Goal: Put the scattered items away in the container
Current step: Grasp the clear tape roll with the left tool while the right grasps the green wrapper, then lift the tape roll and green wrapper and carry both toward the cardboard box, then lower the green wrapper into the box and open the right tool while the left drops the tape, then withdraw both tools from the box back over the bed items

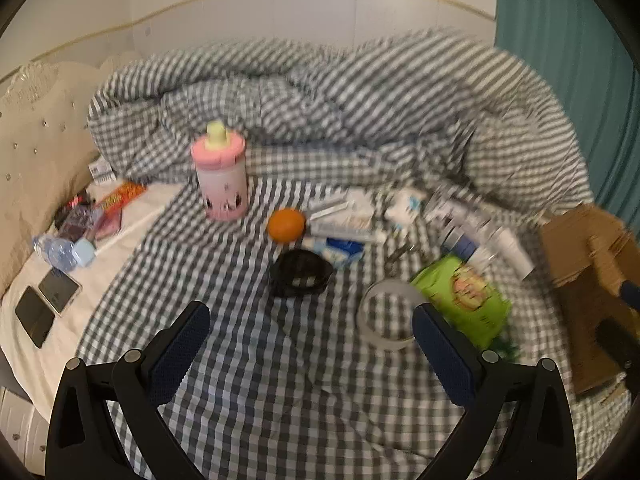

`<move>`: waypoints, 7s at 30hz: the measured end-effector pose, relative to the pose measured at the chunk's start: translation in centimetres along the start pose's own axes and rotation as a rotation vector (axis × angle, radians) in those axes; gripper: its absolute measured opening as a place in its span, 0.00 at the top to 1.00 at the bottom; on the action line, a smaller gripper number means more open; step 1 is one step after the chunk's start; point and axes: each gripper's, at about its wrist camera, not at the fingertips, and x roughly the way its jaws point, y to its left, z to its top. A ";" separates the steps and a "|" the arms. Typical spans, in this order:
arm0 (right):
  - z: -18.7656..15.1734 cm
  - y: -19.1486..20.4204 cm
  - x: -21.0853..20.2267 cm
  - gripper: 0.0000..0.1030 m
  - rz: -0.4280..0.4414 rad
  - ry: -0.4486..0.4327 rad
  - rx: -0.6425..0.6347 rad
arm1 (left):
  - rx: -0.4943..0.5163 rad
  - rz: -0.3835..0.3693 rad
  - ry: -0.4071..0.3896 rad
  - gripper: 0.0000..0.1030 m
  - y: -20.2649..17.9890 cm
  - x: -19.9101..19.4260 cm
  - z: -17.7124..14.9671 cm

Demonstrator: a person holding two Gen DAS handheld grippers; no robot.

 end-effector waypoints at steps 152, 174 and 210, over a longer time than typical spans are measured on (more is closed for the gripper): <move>-2.6 -20.1 -17.1 0.65 -0.377 -0.181 0.144 | 0.221 -0.351 -0.286 0.91 -24.5 -15.1 2.6; -5.1 -28.5 -11.6 0.59 -0.399 -0.053 0.236 | 0.356 -0.460 -0.194 0.91 -37.3 -9.4 2.2; -4.1 -29.3 -16.5 0.13 -0.485 -0.223 0.321 | 0.389 -0.509 -0.106 0.00 -39.2 -7.5 0.8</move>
